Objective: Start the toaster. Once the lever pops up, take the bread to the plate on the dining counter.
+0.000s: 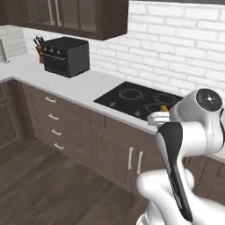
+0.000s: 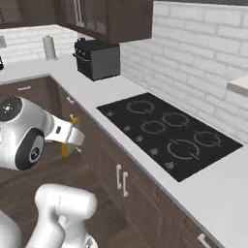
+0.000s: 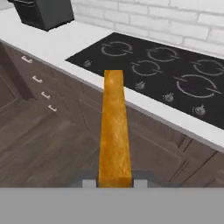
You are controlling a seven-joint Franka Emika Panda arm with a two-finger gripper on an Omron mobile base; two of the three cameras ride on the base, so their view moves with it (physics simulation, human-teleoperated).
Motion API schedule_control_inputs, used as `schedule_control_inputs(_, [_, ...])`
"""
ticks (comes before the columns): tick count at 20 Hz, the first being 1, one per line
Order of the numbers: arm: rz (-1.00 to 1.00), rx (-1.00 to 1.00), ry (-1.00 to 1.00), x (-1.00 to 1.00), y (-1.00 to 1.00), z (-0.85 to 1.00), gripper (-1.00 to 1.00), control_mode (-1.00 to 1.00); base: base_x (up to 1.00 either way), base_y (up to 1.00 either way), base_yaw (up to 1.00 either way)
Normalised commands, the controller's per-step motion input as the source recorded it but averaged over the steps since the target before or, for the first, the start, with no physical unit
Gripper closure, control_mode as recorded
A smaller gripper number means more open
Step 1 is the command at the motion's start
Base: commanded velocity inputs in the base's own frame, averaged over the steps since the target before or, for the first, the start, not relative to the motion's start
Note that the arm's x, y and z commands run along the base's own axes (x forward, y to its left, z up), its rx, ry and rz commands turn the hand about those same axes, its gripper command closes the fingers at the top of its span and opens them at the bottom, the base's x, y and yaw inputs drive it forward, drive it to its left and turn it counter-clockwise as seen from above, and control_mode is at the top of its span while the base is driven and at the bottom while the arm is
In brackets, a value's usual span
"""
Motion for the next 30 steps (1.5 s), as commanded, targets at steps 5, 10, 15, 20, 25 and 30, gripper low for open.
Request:
schedule_control_inputs(5, [0.00, 0.00, 0.00, 0.00, 0.00, 0.00, 1.00, 1.00, 0.04, 0.43, 0.89])
schedule_control_inputs(10, [0.00, 0.00, 0.00, 0.00, 0.00, 0.00, 1.00, 1.00, 0.06, 0.21, 0.95])
schedule_control_inputs(15, [0.00, 0.00, 0.00, 0.00, 0.00, 0.00, 1.00, 1.00, 0.20, 0.13, 0.94])
schedule_control_inputs(20, [0.00, 0.00, 0.00, 0.00, 0.00, 0.00, 1.00, 1.00, 0.29, 0.17, 0.90])
schedule_control_inputs(25, [0.00, 0.00, 0.00, 0.00, 0.00, 0.00, 1.00, 1.00, 0.44, 0.04, 0.87])
schedule_control_inputs(30, [0.00, 0.00, 0.00, 0.00, 0.00, 0.00, 1.00, 1.00, 0.21, 0.14, 0.85])
